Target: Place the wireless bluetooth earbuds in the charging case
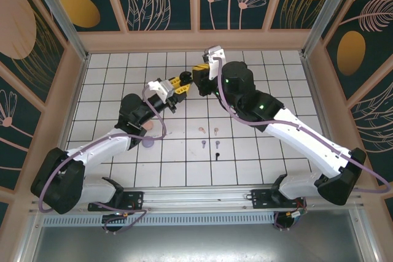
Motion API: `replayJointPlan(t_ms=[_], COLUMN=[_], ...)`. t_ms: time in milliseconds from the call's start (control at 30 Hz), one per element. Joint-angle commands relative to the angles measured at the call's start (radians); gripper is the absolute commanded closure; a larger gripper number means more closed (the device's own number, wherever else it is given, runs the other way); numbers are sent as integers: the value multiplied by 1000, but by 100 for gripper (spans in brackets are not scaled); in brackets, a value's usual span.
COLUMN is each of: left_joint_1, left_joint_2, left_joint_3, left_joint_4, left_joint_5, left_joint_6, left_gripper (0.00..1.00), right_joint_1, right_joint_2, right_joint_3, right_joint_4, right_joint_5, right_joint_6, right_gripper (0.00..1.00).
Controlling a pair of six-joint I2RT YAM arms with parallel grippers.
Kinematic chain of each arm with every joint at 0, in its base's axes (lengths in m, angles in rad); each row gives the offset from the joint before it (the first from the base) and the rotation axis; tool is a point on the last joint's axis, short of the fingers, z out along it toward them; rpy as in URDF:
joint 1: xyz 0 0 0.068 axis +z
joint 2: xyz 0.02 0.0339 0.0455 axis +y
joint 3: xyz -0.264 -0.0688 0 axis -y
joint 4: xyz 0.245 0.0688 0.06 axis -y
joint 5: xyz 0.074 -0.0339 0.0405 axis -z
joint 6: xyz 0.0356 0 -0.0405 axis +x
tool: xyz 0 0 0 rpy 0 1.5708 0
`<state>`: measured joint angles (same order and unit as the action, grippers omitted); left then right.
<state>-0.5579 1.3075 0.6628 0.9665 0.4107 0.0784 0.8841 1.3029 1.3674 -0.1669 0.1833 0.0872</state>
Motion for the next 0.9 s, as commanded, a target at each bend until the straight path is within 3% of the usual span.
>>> replayJointPlan(t_ms=[0,867], left_joint_1=[-13,-25], left_joint_2=[3,-39], left_joint_3=[35,45], left_joint_4=[15,-15], left_joint_5=[7,27], left_joint_6=[22,15], left_gripper=[100,100], right_joint_1=[-5,-12], right_joint_2=[-25,22], right_joint_3=[-22,-71], right_joint_4=[84,104], right_joint_5=[-48,-127], right_joint_6=[-30,23], right_gripper=[83,84])
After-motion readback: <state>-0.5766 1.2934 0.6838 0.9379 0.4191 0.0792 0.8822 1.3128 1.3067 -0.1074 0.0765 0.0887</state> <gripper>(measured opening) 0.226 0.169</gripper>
